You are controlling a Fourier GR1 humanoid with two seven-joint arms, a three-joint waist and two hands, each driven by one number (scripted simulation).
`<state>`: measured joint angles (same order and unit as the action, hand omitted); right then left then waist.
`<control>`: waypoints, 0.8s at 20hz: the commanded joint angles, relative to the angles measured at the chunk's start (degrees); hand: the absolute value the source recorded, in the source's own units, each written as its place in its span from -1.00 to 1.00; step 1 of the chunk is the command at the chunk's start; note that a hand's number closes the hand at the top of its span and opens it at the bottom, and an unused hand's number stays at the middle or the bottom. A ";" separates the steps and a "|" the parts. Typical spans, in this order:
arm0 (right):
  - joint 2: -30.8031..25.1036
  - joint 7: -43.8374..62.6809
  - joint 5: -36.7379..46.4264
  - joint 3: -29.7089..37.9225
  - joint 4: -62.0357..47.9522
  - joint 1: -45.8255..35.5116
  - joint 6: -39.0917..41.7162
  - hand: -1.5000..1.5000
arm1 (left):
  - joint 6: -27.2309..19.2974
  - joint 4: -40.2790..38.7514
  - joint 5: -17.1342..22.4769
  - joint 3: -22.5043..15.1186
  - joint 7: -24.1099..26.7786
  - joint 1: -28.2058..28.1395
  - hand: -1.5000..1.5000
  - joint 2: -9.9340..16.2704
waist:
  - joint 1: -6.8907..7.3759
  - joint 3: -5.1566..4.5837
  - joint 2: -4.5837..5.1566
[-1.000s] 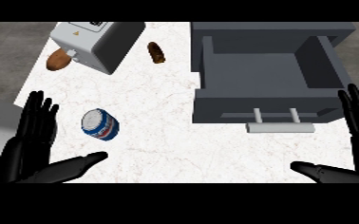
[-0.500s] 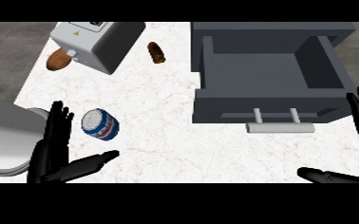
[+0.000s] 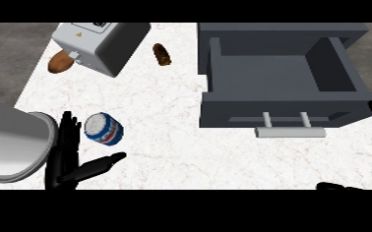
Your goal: Pick up the can, place it into the drawer and close the drawer
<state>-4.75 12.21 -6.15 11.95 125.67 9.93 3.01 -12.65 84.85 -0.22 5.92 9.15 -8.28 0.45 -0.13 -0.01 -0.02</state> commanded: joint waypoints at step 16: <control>0.06 4.29 -0.86 2.89 1.96 -2.56 1.45 -1.00 | 2.13 -31.17 6.24 8.45 15.79 12.95 -1.00 3.46 | -0.02 0.00 0.02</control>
<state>-5.05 15.59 -7.10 14.79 127.78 8.72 4.62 -10.86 58.65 4.72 13.09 22.74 2.20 2.71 -0.20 -0.02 0.00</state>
